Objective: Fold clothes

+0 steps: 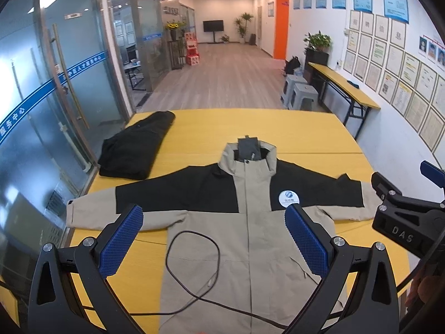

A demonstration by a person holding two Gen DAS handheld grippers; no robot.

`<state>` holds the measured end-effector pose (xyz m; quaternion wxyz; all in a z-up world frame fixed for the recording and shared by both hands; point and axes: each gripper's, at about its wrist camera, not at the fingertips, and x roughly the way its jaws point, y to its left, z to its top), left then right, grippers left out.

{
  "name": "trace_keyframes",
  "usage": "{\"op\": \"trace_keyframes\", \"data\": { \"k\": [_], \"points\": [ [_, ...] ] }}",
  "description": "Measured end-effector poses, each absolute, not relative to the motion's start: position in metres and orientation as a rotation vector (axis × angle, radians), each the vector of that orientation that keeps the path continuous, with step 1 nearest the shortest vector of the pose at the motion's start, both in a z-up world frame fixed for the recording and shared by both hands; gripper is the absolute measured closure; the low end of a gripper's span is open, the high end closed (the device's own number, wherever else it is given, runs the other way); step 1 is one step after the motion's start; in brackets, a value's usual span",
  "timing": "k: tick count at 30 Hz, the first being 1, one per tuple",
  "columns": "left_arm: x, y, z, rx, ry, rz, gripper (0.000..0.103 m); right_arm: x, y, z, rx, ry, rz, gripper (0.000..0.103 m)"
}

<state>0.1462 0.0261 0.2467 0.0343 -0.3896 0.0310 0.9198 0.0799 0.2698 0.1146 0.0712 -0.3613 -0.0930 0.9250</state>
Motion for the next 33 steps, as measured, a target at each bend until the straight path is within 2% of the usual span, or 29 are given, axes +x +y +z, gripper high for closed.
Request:
{"op": "trace_keyframes", "data": {
  "k": [3, 7, 11, 15, 20, 26, 28, 33],
  "points": [
    [0.134, 0.036, 0.231, -1.150, 0.140, 2.798, 0.000, 0.077, 0.294, 0.111, -1.072, -0.208, 2.817, 0.000],
    [0.106, 0.058, 0.184, -1.102, 0.231, 2.660, 0.000, 0.081, 0.366, 0.093, -0.991, 0.058, 3.018, 0.000],
    [0.060, 0.081, 0.113, -1.220, 0.245, 2.523, 0.000, 0.089, 0.504, 0.029, -1.019, 0.349, 3.013, 0.000],
    [0.025, 0.126, 0.050, -1.264, 0.271, 2.520, 0.000, 0.086, 0.648, -0.063, -1.111, 0.830, 2.794, 0.000],
    [-0.015, 0.204, -0.003, -1.275, 0.273, 2.520, 0.000, 0.071, 0.772, -0.168, -1.166, 1.257, 2.491, 0.013],
    [-0.058, 0.314, -0.041, -1.194, 0.421, 2.372, 0.000, 0.041, 0.812, -0.240, -1.028, 1.556, 2.363, 0.014],
    [-0.067, 0.349, -0.050, -1.166, 0.472, 2.306, 0.000, 0.033, 0.823, -0.257, -1.002, 1.594, 2.298, 0.017],
    [-0.087, 0.425, -0.075, -1.074, 0.626, 2.172, 0.000, 0.015, 0.852, -0.276, -0.968, 1.572, 2.231, 0.017]
  ]
}}
